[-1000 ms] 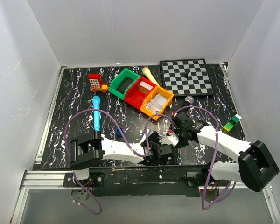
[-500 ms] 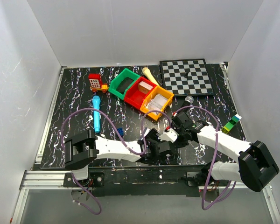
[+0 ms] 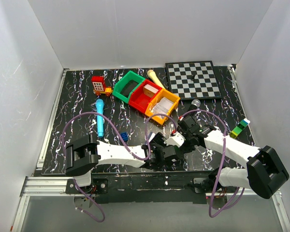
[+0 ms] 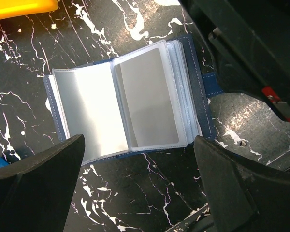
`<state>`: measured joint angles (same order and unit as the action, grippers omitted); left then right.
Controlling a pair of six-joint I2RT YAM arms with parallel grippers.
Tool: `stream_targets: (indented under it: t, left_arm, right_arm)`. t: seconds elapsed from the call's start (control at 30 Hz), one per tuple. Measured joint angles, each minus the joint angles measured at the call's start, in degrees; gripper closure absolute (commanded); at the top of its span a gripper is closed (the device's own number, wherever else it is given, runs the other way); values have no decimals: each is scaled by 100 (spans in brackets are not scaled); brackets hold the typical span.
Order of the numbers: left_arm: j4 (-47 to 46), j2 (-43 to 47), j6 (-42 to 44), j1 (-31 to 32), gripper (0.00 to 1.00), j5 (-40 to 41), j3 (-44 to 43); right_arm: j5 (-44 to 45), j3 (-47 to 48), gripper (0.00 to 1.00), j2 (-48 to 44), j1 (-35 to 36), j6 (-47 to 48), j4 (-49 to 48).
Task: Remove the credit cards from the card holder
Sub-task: Remove the credit card from the card holder.
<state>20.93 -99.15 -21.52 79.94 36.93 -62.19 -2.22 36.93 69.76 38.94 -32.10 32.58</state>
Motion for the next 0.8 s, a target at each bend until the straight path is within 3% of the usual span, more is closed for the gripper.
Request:
stream_targets:
  t: [0.33, 0.8]
  left_arm:
    - [0, -37, 7, 0, 2, -190, -4]
    - [166, -382, -17, -24, 8, 13, -157]
  right_arm:
    - [-15, -9, 99, 0, 0, 0, -11]
    - [-35, -31, 99, 0, -24, -2, -15]
